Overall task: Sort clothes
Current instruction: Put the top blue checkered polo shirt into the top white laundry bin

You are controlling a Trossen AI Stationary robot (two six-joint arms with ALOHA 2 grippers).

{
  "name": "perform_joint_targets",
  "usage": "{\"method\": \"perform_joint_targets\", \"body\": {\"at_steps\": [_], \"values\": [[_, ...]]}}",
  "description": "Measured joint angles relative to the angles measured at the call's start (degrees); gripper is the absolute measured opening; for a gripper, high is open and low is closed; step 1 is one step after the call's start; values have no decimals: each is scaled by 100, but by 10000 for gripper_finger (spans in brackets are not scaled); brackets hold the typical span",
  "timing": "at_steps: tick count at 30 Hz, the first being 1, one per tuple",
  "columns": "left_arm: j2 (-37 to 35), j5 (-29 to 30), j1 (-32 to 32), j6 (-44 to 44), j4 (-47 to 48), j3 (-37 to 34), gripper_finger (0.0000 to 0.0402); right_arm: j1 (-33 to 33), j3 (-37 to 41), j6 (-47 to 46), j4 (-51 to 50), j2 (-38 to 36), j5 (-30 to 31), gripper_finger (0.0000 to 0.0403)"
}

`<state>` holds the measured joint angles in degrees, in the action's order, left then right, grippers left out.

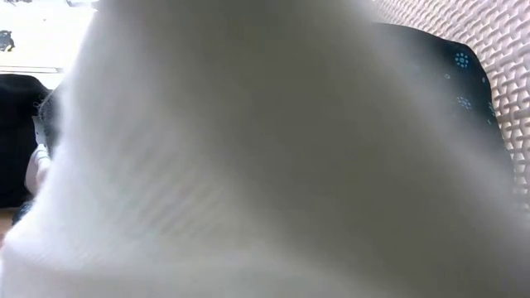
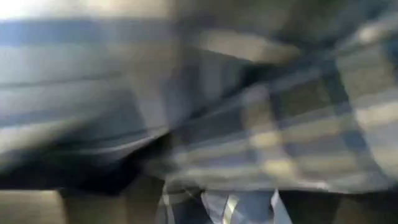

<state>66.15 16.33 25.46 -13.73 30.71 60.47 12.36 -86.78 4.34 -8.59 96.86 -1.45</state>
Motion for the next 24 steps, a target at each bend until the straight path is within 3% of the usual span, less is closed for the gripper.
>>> {"method": "perform_joint_targets", "body": {"at_steps": [4,14,19,24], "values": [[-609,-555,3,71,-8,153,302,0,0,-18,-8,0,0,99],[-2137,-1624,-19,433,-324,222,304,21,0,-296,157,-2,-4,99],[-2428,-2371,-223,610,-118,220,304,47,0,-220,-98,-4,-4,99],[-2372,-2452,-536,684,316,220,304,52,-147,357,-402,-27,-2,114]]}}
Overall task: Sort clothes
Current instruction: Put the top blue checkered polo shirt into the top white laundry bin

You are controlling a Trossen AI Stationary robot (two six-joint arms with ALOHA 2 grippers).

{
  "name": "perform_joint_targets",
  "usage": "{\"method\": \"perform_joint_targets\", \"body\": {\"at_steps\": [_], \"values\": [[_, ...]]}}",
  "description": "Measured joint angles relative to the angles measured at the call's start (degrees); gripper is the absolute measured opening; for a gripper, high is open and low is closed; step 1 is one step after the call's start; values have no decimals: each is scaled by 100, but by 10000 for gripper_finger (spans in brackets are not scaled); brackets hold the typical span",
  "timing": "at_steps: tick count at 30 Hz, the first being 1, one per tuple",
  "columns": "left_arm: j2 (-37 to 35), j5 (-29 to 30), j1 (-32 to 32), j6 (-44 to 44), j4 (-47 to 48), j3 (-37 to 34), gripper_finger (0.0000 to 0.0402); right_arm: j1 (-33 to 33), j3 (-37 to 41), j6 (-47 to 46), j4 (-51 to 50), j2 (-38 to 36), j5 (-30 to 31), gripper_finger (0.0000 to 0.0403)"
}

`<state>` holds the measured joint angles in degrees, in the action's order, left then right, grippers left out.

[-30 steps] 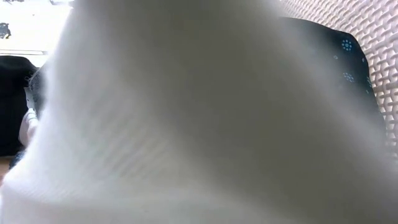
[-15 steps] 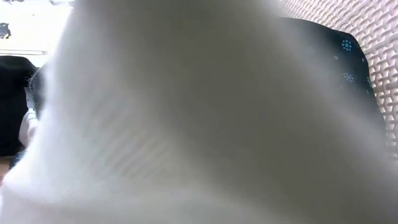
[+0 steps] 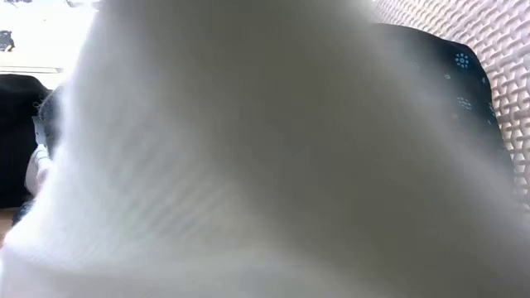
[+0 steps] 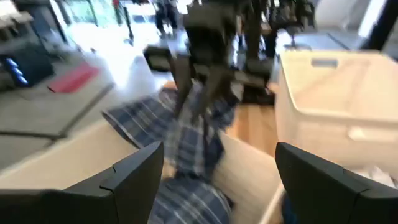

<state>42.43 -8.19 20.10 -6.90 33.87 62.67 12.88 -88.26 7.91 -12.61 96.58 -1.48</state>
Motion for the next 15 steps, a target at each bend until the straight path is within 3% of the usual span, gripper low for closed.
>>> {"method": "perform_joint_targets", "body": {"at_steps": [9,15], "values": [[514,15,-407,52,834,-4,304,-104,-1417,654,-2651,-31,42,247],[833,210,-661,72,883,-4,304,-192,-1647,524,-4269,-37,445,275]]}}
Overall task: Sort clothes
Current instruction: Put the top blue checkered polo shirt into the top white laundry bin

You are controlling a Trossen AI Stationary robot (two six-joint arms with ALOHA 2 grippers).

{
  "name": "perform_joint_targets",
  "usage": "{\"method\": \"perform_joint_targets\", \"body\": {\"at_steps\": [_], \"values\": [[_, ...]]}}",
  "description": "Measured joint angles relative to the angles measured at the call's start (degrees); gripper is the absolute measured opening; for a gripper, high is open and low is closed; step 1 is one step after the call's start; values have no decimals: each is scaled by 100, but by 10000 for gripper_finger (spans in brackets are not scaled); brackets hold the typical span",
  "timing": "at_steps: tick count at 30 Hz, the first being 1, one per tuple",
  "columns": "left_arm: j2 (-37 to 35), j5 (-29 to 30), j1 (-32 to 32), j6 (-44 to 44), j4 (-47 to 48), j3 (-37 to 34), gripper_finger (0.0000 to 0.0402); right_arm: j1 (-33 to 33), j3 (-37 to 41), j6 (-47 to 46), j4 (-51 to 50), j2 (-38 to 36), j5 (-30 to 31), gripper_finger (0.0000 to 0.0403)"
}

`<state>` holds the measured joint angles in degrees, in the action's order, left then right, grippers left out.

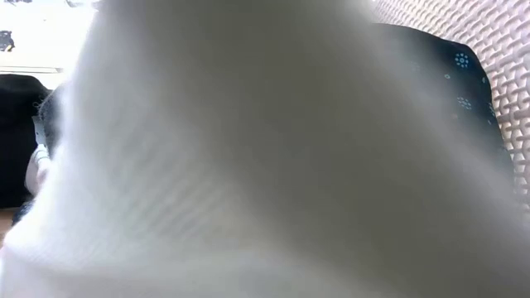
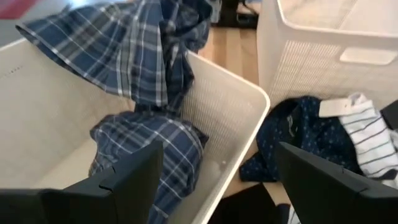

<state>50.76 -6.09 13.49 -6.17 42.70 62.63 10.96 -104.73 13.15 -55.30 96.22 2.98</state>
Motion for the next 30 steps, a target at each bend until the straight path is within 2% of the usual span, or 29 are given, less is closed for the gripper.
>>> {"method": "perform_joint_targets", "body": {"at_steps": [3,8,11,14,16,19,20,26,30], "values": [[111,141,-120,-17,-8,0,304,4,0,-171,-399,73,212,276],[246,234,-261,7,-81,0,304,7,2,-261,-480,168,1297,273],[278,247,-369,124,-107,0,304,82,0,-261,-438,236,1362,259],[274,247,-477,168,-107,0,304,85,2,-263,-530,310,1360,212],[255,338,-545,213,-106,-1,304,81,0,-263,-556,371,1335,151],[212,497,-656,240,-105,-2,304,103,2,-216,-700,440,1175,36],[185,519,-682,240,-98,-2,304,102,2,-217,-673,433,1168,20],[45,545,-919,153,-107,-2,304,-47,-630,1,-467,345,1162,4],[-26,545,-1017,90,-125,-2,304,-116,-1258,431,524,326,868,2]]}}
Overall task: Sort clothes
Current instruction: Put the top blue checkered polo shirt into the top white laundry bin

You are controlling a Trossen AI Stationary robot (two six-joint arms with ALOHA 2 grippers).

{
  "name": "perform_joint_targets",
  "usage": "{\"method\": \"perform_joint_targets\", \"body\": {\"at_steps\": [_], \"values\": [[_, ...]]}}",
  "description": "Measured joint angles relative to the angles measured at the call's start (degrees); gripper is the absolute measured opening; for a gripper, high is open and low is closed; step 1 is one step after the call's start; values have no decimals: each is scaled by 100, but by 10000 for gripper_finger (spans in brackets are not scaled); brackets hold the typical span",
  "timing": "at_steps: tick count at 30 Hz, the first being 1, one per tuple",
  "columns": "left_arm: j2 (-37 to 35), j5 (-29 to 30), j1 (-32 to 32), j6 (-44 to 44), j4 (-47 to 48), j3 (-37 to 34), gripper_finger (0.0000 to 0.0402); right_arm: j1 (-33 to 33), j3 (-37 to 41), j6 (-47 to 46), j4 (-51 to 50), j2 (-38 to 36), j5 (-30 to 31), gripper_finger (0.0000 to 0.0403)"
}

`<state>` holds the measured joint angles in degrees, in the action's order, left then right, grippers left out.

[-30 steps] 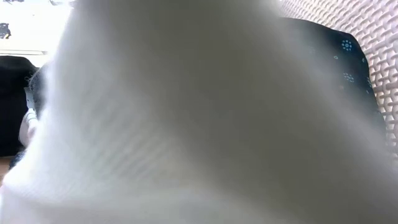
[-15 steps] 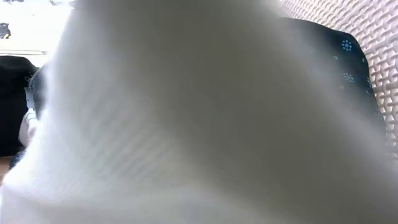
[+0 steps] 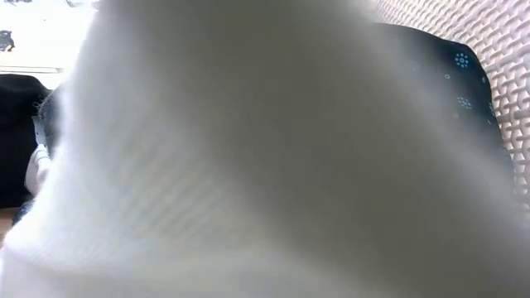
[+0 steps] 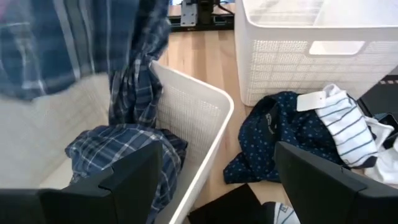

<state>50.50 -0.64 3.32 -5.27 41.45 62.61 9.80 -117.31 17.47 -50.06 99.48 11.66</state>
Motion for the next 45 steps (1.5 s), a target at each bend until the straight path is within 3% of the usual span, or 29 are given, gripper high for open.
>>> {"method": "perform_joint_targets", "body": {"at_steps": [7,12,15,21,28,37,45], "values": [[18,-2,-42,2,-5,0,304,394,-95,485,2295,153,-1463,1],[1,-2,-47,75,-18,0,304,788,-90,240,3010,597,-2147,1],[-23,-4,-76,167,1,0,304,995,-99,-83,2753,1010,-2234,0],[-85,-9,-278,271,174,0,304,1363,-62,-687,1146,2135,-2696,7],[-79,-7,-311,233,173,-2,304,1355,-88,-816,1023,2866,-3038,22],[-74,-7,-311,233,208,-2,304,1191,-116,-776,1556,2886,-3140,29],[-74,-7,-311,235,214,-2,304,999,-694,-643,1569,2841,-3132,86]]}}
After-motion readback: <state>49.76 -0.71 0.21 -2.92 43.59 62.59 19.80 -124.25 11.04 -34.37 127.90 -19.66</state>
